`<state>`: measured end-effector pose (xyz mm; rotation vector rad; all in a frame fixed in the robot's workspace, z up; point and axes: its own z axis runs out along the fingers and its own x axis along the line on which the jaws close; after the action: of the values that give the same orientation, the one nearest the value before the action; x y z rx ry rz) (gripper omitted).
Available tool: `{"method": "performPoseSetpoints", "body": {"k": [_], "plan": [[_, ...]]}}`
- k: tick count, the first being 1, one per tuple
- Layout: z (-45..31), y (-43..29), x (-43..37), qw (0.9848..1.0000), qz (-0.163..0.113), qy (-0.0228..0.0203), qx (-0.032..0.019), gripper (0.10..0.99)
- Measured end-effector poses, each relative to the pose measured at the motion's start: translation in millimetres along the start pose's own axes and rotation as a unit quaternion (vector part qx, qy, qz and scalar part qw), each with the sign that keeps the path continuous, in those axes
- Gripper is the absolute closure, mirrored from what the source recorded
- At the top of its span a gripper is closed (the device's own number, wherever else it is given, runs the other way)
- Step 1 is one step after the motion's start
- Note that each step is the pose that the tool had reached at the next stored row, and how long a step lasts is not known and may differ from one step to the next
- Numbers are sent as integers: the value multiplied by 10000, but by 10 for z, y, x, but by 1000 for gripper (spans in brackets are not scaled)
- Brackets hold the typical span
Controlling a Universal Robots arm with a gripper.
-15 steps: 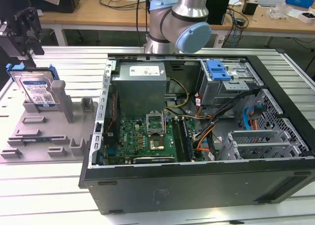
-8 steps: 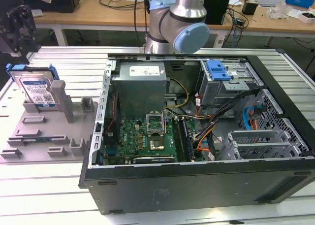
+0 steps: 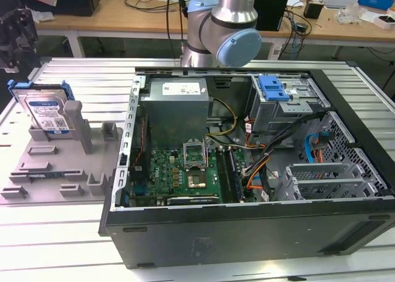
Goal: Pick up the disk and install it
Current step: 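Pick up the disk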
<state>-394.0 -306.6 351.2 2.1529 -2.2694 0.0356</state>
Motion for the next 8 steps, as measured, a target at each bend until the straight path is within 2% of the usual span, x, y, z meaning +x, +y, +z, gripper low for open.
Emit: {"method": "performPoseSetpoints", "body": {"k": [5,8], "plan": [[29,28,16,10000,0,51,-5,486],[63,40,20,10000,-1,57,-4,486]]}}
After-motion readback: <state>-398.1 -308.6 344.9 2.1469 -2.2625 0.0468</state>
